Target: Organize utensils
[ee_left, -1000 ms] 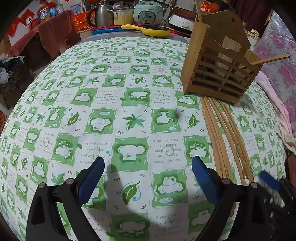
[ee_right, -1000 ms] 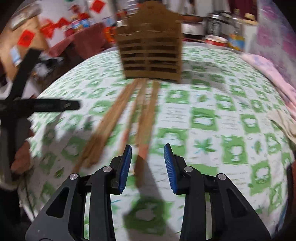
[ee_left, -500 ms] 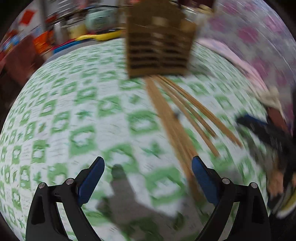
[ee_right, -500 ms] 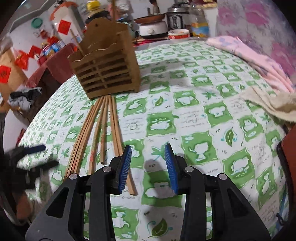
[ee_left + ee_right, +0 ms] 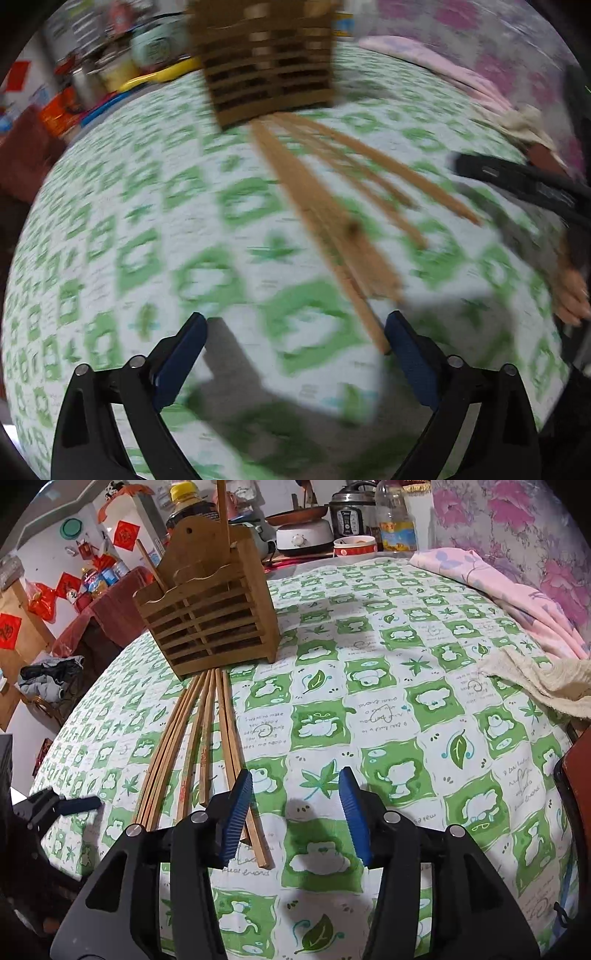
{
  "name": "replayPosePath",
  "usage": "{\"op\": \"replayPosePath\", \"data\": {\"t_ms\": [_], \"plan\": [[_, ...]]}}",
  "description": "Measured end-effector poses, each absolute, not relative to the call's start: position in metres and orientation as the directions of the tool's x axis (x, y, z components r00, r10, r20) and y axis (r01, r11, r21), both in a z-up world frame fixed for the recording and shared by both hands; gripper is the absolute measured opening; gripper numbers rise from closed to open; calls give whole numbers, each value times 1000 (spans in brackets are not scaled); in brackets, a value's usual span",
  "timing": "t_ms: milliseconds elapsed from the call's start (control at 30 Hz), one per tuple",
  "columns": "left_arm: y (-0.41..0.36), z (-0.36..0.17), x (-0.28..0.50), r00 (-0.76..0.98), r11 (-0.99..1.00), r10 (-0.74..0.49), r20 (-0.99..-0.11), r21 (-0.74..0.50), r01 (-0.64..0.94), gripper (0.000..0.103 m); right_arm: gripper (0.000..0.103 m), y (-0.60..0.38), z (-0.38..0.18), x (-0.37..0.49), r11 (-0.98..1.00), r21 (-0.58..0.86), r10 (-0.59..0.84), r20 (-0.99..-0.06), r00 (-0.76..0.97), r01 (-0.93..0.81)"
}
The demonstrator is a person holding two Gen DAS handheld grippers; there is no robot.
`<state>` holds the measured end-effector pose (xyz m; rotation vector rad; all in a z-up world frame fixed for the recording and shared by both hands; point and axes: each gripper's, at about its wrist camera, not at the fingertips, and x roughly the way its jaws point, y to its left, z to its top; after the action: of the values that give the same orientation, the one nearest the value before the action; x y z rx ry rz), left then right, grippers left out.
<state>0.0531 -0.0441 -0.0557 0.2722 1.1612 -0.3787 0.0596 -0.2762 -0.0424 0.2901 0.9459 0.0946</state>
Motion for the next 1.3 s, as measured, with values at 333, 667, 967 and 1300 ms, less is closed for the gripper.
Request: {"op": "replayPosePath", "data": {"t_ms": [333, 667, 967, 1300], "plan": [[-6, -58, 79, 371, 973, -78, -925, 11, 232, 99, 47, -277, -34, 46, 949, 315, 252, -744, 619, -8], [-6, -58, 81, 379, 974, -79, -922, 10, 226, 99, 27, -261, -37, 19, 960, 238, 279, -771, 573, -146], [-6, -58, 82, 379, 974, -79, -922, 9, 226, 99, 26, -249, -48, 25, 968, 188, 247, -827, 505, -167], [-6, -59, 83, 379, 974, -79, -922, 10, 226, 99, 9, -250, -50, 30, 981, 131, 188, -837, 513, -145]]}}
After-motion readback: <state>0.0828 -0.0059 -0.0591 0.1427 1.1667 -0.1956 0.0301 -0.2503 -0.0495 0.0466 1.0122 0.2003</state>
